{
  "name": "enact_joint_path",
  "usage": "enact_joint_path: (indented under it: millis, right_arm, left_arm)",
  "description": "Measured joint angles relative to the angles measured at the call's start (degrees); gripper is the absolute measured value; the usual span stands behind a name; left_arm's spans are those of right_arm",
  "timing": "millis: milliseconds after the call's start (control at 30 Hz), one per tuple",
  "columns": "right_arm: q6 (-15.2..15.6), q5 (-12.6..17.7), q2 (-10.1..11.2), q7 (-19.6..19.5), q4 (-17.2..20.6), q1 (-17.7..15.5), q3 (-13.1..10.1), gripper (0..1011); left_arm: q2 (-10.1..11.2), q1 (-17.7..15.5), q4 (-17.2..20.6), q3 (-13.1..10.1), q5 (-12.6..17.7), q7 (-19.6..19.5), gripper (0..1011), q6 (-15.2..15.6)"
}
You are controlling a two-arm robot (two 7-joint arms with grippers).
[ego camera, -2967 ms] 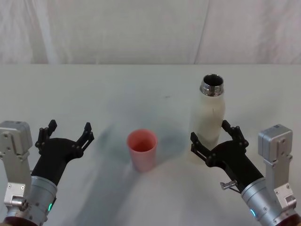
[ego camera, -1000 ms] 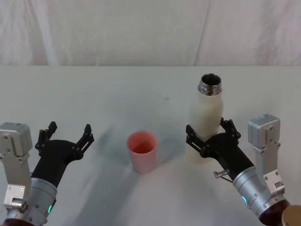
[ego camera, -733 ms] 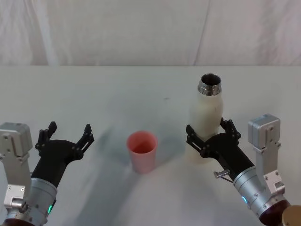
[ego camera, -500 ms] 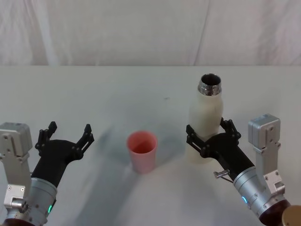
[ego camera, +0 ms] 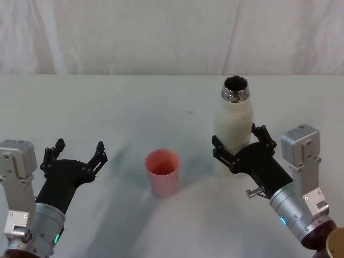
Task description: Grasp the thermos with one hand and pour water into the cup lid.
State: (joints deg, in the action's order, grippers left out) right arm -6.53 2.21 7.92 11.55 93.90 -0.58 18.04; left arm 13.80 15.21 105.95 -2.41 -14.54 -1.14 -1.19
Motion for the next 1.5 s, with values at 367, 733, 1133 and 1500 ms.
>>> enact_joint_path:
  millis: [367, 733, 1133, 1500]
  right_arm:
    - [0.71, -2.14, 1.02, -0.22, 1.64, 0.42, -0.16, 956]
    - [3.65, -10.55, 4.04, -1.56, 3.64, 1.62, 1.16, 956]
    - [6.52, -20.38, 6.23, -3.02, 5.84, 2.76, 2.7, 956]
    - [8.36, -29.34, 8.09, -2.72, 7.48, 4.1, 5.23, 956]
  left_arm:
    - [0.0, 0.0, 0.0, 0.0, 0.0, 0.0, 1001, 0.0]
    - [0.0, 0.0, 0.0, 0.0, 0.0, 0.0, 1001, 0.0]
    - [0.0, 0.0, 0.0, 0.0, 0.0, 0.0, 1001, 0.0]
    - [0.0, 0.0, 0.0, 0.0, 0.0, 0.0, 1001, 0.0]
